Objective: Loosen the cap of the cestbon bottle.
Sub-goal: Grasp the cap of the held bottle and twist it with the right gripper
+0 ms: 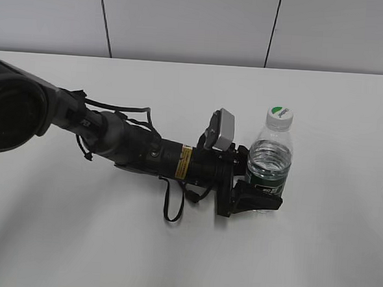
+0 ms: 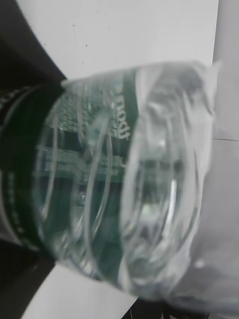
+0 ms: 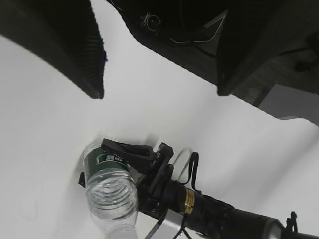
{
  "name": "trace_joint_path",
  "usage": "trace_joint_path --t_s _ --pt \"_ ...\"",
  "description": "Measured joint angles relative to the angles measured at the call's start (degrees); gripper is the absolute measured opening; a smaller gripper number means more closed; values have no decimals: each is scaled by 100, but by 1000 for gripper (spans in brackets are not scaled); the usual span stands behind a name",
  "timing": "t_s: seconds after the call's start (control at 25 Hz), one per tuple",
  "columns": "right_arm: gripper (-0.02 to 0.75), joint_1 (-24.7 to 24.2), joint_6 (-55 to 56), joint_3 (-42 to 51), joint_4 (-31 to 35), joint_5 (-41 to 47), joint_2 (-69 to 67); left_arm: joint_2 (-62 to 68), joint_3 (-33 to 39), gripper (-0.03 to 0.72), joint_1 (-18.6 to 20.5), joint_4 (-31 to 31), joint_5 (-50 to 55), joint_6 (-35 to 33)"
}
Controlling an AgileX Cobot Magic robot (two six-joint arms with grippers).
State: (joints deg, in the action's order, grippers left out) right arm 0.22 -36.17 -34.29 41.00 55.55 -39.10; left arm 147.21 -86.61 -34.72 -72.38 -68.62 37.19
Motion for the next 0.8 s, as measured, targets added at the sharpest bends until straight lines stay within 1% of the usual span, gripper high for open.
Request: trace_joint_path --t_s 0.08,0.32,0.68,0.8 --pt "527 80 -154 -320 33 111 -441 0 0 536 0 0 0 0" --pt "527 105 -302 -1566 30 835 -2020 0 0 536 -2 0 0 0" --pt "527 105 387 -2970 41 1064 -3428 0 0 536 -2 0 5 0" --pt "527 211 685 -3409 -3 1203 -3833 0 0 536 -2 -6 10 0"
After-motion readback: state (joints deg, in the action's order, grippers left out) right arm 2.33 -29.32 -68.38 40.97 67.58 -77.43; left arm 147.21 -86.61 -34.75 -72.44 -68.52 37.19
